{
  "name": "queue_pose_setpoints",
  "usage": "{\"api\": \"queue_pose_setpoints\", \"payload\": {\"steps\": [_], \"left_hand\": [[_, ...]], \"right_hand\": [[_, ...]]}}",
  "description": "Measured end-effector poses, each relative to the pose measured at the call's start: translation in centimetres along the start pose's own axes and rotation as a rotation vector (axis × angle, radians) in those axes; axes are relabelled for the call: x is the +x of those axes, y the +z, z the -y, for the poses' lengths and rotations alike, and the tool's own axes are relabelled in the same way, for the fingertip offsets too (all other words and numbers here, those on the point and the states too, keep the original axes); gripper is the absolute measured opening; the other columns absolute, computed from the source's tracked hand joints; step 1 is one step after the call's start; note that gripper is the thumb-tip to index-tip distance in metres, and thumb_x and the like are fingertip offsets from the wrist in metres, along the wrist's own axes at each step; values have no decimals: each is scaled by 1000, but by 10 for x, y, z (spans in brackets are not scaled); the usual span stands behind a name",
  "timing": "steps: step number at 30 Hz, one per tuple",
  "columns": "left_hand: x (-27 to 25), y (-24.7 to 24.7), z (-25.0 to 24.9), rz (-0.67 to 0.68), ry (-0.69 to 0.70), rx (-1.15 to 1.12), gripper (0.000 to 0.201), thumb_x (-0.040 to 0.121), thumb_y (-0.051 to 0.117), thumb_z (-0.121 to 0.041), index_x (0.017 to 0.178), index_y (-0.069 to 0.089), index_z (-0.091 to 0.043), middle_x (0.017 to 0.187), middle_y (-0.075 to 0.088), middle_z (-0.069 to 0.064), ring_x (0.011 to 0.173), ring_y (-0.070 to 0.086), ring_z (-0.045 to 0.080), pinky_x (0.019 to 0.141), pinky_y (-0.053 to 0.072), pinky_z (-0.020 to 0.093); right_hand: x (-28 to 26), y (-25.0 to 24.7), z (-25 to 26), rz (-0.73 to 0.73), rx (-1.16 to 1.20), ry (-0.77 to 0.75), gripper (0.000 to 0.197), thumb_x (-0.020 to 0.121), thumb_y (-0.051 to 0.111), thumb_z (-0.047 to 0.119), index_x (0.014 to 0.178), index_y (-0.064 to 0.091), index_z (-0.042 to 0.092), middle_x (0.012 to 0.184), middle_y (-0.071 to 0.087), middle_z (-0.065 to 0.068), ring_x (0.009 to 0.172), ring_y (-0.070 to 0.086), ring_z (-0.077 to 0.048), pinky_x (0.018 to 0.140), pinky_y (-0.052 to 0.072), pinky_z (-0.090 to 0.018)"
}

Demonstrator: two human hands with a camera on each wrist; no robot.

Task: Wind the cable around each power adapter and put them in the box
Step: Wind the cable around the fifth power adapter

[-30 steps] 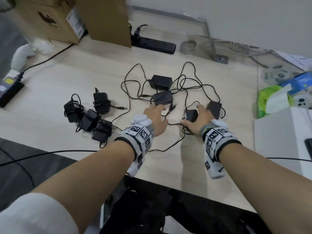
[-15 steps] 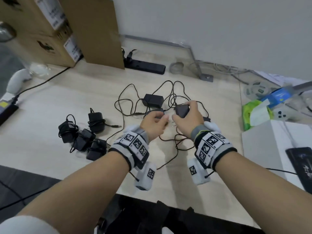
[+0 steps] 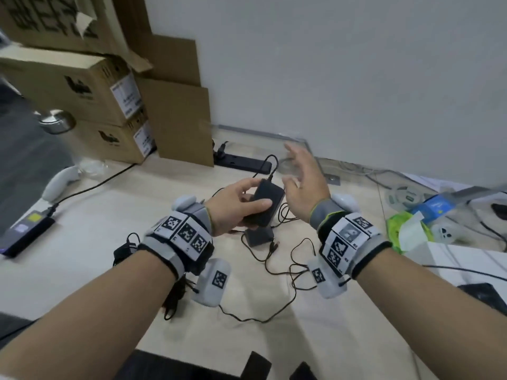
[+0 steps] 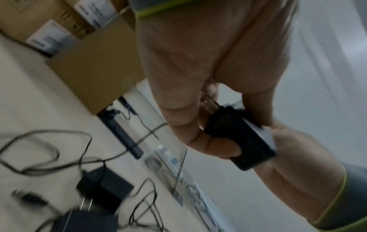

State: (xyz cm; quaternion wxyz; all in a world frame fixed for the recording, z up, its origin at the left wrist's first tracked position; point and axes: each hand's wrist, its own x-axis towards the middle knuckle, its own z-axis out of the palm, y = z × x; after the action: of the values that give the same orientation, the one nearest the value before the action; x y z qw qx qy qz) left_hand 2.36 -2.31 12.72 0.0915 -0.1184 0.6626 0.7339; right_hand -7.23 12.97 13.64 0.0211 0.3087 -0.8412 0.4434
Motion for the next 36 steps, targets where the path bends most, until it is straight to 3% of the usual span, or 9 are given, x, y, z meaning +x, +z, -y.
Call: {"api": "queue_pose_setpoints", "payload": {"steps": [3,5,8,13,18,24,29,33,36], "left_hand": [[-11,-14,-24,39,38,-79,39,85,63,-9,122,50,-5,95,65,17,74,70,22,56,54,26],[-15,-21,-35,78,80,-213,47,81,67,-10,124,49,-3,98,63,16,80,69,22,63,56,30],[-17,-30,-46,144,196,-461,66,67,83,-18,125,51,-10,103,67,11,87,68,20,68,56,31],[-14,-35,-58,73,315,-645,53,73,81,-22,119,55,-15,109,62,15,88,67,22,64,56,26],[-14,-34,-59,48,275,-660,23,95,50,-22,118,53,-20,124,54,29,94,66,26,65,56,24],[-14,-45,-59,-164,190,-399,10,95,53,-14,104,52,-18,95,63,8,71,66,17,54,53,24],[-13,-62,-56,-383,178,161,27,83,73,-15,105,59,-19,85,64,4,63,67,12,52,53,23],[-11,-61,-43,-425,278,731,38,74,80,-21,101,56,-31,80,62,-14,73,65,12,54,46,16],[-10,-57,-35,-374,255,954,46,69,82,-29,99,47,-30,89,63,-10,80,63,14,65,52,27]], "right_hand": [[21,-4,14,72,-125,-183,27,85,60,7,109,65,19,143,46,-4,134,36,-19,115,23,-37],[31,-5,22,34,-9,-112,3,89,62,17,88,64,18,109,66,5,109,55,-12,99,42,-39],[36,1,34,66,219,73,21,94,53,25,74,56,20,62,63,10,67,65,-9,73,52,-34],[20,19,55,185,610,305,32,102,40,25,76,54,12,53,39,-2,43,49,-17,66,53,-42],[5,28,56,426,74,146,31,100,40,37,81,60,23,60,45,4,52,45,-12,58,44,-29],[6,13,45,571,-308,66,33,97,44,41,78,65,24,64,54,12,64,52,-9,61,37,-25],[10,-4,58,564,-409,-22,33,95,50,40,82,70,17,63,55,10,62,51,-9,62,41,-27],[13,-9,75,553,-476,-112,27,92,54,41,80,68,21,76,63,4,73,57,-17,69,47,-30],[16,-14,83,522,-483,-136,25,89,59,40,72,64,23,67,59,5,65,55,-18,60,44,-28]]}}
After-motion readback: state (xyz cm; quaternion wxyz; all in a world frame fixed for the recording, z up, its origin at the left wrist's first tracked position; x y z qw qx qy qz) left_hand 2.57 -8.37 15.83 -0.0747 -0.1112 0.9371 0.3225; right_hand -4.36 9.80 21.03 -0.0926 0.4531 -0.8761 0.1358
